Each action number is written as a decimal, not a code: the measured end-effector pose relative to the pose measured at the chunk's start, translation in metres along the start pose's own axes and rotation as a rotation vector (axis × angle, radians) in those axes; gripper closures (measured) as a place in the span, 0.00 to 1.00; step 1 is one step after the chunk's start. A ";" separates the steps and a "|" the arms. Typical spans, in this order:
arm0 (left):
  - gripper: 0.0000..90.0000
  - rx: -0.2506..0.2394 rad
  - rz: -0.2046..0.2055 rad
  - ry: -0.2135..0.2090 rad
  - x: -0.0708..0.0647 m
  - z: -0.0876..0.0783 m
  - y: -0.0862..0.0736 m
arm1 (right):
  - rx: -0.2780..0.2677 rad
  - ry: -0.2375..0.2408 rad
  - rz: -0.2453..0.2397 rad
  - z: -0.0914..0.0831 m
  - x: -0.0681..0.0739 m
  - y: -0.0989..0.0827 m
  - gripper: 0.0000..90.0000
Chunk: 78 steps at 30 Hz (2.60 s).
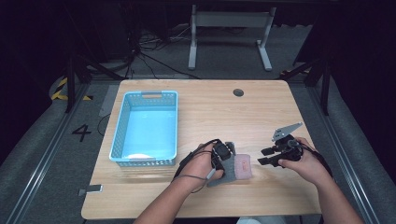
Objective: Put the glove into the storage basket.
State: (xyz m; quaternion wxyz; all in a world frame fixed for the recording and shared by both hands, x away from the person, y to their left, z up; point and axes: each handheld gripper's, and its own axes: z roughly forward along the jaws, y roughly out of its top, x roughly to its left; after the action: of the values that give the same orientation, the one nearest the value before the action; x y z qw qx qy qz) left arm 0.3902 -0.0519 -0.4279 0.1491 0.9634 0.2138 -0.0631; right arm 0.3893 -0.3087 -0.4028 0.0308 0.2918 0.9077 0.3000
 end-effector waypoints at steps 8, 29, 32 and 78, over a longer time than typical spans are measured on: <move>0.78 -0.026 -0.002 0.011 -0.004 -0.009 -0.002 | -0.008 0.001 0.007 -0.002 -0.003 -0.002 0.60; 0.78 -0.113 0.011 0.067 -0.005 -0.085 -0.016 | -0.013 -0.008 0.027 -0.003 -0.006 -0.004 0.60; 0.78 -0.122 0.007 0.082 -0.003 -0.094 -0.021 | -0.011 -0.005 0.030 -0.002 -0.006 -0.003 0.59; 0.78 -0.284 -0.412 0.269 0.096 -0.186 -0.161 | 0.027 0.022 0.001 0.019 -0.002 0.006 0.57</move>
State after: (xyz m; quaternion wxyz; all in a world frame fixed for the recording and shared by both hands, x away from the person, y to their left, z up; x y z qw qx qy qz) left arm 0.4186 0.1831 -0.3118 0.2370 0.8688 0.4296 0.0670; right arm 0.3985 -0.2962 -0.4158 0.0164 0.2894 0.9118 0.2908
